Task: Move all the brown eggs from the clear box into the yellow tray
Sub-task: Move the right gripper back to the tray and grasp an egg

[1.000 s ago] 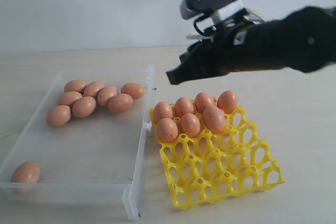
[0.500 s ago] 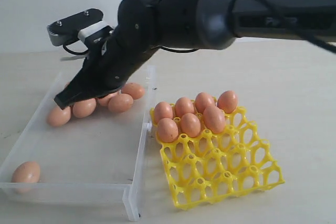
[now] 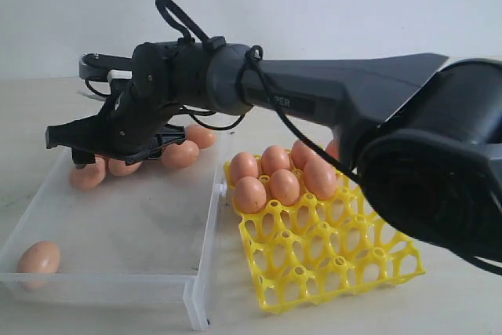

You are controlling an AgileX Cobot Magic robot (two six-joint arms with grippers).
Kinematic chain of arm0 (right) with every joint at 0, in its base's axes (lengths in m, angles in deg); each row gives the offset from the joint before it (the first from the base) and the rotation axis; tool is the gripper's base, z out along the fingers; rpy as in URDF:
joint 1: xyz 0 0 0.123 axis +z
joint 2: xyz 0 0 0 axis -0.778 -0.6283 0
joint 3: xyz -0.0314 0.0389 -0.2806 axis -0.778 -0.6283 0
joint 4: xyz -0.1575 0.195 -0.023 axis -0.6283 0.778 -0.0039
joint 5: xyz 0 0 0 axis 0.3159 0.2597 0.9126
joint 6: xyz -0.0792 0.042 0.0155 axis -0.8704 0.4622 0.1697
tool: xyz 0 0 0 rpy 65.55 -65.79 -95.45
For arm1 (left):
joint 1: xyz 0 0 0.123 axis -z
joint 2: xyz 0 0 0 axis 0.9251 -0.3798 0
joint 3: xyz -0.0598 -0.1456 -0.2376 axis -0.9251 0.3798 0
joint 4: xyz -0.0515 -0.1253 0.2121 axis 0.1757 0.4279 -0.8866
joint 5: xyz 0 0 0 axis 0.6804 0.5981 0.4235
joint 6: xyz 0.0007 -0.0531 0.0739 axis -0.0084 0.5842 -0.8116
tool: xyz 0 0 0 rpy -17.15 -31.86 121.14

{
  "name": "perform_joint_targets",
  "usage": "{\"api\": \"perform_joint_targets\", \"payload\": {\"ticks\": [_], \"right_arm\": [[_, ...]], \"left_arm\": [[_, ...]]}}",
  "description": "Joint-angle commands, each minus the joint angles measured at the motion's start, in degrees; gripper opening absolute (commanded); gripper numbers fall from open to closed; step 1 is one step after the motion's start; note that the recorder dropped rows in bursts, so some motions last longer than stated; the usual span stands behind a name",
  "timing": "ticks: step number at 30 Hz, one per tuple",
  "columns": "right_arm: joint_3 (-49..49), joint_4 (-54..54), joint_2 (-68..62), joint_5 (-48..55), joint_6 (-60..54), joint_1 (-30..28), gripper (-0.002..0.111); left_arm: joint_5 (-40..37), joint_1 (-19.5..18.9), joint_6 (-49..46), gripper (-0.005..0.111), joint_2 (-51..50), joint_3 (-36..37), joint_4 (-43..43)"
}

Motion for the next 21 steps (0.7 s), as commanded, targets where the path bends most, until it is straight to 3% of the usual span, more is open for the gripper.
{"api": "perform_joint_targets", "payload": {"ticks": [1, 6, 21], "right_arm": [[3.9, -6.2, -2.0, 0.6, 6.8, -0.4, 0.064], [6.3, -8.8, -3.8, 2.7, 12.6, -1.6, 0.064], [7.0, -9.6, -7.4, -0.6, 12.6, -2.5, 0.062]], "left_arm": [[0.5, 0.4, 0.3, 0.000, 0.3, -0.2, 0.1], [0.5, 0.4, 0.3, 0.000, 0.3, -0.2, 0.1], [0.5, 0.4, 0.3, 0.000, 0.3, -0.2, 0.1]]}}
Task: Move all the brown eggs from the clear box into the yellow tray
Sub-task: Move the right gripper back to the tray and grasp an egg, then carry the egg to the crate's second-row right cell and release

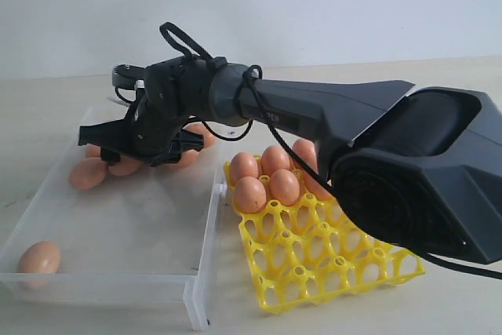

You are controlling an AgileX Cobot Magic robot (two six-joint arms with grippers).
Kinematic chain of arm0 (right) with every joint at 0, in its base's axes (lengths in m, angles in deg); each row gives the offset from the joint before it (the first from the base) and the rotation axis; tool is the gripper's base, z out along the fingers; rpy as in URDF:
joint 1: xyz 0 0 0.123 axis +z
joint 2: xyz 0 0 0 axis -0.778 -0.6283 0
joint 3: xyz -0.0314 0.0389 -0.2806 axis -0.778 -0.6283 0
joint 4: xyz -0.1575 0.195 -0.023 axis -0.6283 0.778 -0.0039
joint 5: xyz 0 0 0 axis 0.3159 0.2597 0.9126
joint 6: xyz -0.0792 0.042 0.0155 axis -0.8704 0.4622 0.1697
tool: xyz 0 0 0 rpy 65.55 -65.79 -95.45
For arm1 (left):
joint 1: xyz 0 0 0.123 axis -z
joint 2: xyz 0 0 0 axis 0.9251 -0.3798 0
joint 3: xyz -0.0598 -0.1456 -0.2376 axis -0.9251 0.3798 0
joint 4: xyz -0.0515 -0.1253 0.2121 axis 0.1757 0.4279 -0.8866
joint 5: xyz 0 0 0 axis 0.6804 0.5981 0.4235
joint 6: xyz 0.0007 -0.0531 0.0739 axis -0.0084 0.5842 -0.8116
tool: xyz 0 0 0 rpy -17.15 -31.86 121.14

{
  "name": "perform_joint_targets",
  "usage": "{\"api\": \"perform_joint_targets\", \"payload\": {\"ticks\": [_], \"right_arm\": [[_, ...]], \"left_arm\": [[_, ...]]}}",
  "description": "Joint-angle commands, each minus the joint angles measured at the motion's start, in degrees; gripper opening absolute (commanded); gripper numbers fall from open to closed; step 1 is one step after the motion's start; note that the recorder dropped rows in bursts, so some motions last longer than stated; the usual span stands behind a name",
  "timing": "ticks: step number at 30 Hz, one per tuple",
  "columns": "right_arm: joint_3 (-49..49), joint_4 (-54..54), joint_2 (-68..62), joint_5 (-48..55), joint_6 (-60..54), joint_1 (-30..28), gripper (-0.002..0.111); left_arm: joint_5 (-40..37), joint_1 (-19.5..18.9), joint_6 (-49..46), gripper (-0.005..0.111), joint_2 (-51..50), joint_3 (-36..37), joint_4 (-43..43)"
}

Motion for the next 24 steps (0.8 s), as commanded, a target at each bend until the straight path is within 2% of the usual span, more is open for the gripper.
{"api": "perform_joint_targets", "payload": {"ticks": [1, 12, 15, 21, 24], "right_arm": [[0.7, -0.6, -0.7, -2.6, -0.1, -0.3, 0.062], [0.7, 1.5, -2.1, -8.6, -0.1, -0.3, 0.060], [0.7, 1.5, -2.1, -8.9, -0.1, -0.3, 0.047], [0.7, 1.5, -1.3, -6.9, -1.1, -0.3, 0.003], [0.7, 0.3, 0.3, -5.7, -5.7, -0.3, 0.000]], "left_arm": [[0.5, 0.4, 0.3, 0.000, 0.3, -0.2, 0.1], [0.5, 0.4, 0.3, 0.000, 0.3, -0.2, 0.1], [0.5, 0.4, 0.3, 0.000, 0.3, -0.2, 0.1], [0.5, 0.4, 0.3, 0.000, 0.3, -0.2, 0.1], [0.5, 0.4, 0.3, 0.000, 0.3, -0.2, 0.1]]}}
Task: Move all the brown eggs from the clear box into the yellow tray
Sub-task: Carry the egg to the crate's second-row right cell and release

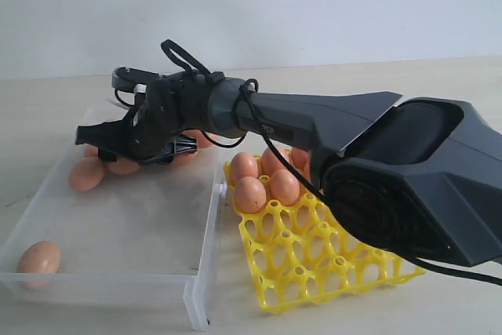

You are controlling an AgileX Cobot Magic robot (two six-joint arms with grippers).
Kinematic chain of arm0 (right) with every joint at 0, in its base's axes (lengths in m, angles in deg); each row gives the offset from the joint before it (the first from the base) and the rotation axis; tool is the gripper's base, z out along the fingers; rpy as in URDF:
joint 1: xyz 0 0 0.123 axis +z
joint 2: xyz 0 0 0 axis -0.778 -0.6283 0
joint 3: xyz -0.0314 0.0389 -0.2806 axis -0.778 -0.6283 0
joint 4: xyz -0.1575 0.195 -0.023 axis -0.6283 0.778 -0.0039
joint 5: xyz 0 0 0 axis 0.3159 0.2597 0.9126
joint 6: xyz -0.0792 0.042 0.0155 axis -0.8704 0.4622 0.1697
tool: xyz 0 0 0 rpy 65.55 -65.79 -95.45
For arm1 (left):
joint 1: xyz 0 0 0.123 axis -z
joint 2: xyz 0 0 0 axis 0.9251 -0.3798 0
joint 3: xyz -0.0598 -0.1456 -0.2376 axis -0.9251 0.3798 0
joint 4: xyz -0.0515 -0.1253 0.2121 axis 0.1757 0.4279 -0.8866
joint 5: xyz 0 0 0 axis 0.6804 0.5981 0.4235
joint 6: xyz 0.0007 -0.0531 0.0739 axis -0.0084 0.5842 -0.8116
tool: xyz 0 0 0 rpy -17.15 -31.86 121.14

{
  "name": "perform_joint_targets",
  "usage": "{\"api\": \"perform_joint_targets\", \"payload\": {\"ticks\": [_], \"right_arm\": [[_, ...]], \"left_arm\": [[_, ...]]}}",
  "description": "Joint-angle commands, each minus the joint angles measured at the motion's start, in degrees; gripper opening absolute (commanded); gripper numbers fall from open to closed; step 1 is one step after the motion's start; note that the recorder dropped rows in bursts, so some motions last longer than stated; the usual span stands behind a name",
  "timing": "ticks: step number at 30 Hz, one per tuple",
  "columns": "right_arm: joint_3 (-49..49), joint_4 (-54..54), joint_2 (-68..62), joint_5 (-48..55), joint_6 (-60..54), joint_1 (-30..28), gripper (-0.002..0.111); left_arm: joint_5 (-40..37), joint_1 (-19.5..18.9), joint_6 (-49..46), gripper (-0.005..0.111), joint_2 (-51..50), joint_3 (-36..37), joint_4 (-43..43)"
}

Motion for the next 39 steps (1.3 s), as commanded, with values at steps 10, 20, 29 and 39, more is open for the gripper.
{"api": "perform_joint_targets", "payload": {"ticks": [10, 20, 29, 39], "right_arm": [[-1.2, -20.4, 12.0, 14.9, -15.2, -0.3, 0.000], [-19.0, -33.2, 26.3, 23.6, -12.2, -1.6, 0.000], [-44.7, -40.0, 41.4, 15.5, -2.5, -6.1, 0.000], [-57.6, -42.9, 47.5, 15.3, 0.9, -10.6, 0.000]], "left_arm": [[0.5, 0.4, 0.3, 0.000, 0.3, -0.2, 0.1], [0.5, 0.4, 0.3, 0.000, 0.3, -0.2, 0.1], [0.5, 0.4, 0.3, 0.000, 0.3, -0.2, 0.1], [0.5, 0.4, 0.3, 0.000, 0.3, -0.2, 0.1]]}}
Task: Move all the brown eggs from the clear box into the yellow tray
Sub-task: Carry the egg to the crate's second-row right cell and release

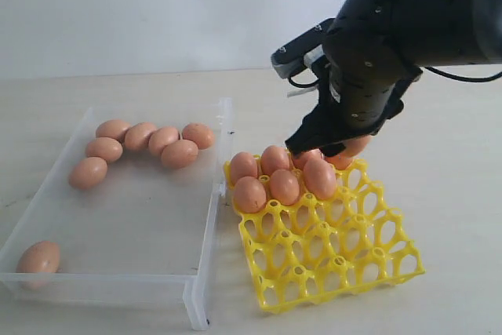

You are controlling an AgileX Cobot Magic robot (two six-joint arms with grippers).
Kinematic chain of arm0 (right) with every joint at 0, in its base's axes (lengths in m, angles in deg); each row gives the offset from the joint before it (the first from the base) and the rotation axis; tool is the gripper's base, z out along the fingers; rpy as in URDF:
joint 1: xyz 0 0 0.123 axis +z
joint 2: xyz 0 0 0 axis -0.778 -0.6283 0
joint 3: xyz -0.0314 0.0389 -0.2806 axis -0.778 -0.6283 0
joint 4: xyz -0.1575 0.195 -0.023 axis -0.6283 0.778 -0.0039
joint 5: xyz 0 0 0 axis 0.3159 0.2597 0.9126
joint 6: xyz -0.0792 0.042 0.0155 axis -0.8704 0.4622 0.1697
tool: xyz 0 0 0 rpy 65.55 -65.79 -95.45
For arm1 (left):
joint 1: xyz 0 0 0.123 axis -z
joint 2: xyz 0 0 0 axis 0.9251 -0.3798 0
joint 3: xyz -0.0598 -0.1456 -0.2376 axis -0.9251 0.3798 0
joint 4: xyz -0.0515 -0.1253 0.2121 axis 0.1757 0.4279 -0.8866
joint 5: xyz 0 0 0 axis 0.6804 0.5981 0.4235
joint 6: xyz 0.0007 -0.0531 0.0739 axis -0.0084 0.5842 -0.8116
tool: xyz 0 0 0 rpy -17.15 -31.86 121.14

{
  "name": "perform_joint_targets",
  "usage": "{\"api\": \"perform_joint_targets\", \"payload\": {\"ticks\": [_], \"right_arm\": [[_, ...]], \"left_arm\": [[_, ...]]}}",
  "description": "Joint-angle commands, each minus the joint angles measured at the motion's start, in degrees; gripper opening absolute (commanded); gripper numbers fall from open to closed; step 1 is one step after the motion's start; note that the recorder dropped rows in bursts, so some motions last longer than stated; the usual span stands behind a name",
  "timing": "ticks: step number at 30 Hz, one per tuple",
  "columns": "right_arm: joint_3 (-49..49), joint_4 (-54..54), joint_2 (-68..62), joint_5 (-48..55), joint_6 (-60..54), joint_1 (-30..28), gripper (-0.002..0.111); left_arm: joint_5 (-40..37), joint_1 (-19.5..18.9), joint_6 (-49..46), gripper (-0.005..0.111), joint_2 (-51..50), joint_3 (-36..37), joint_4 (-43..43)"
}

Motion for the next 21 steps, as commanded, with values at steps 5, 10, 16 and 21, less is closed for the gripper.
{"api": "perform_joint_targets", "payload": {"ticks": [5, 10, 16, 21], "right_arm": [[-3.9, -0.1, 1.0, -4.7, 0.5, -1.4, 0.000], [-3.9, -1.0, -0.3, -4.1, 1.1, -1.4, 0.000], [-3.9, -2.8, -2.7, -3.9, 3.0, -1.4, 0.000], [-3.9, -7.4, -2.7, -3.2, 8.9, -2.3, 0.000]], "left_arm": [[0.5, 0.4, 0.3, 0.000, 0.3, -0.2, 0.1], [0.5, 0.4, 0.3, 0.000, 0.3, -0.2, 0.1], [0.5, 0.4, 0.3, 0.000, 0.3, -0.2, 0.1], [0.5, 0.4, 0.3, 0.000, 0.3, -0.2, 0.1]]}}
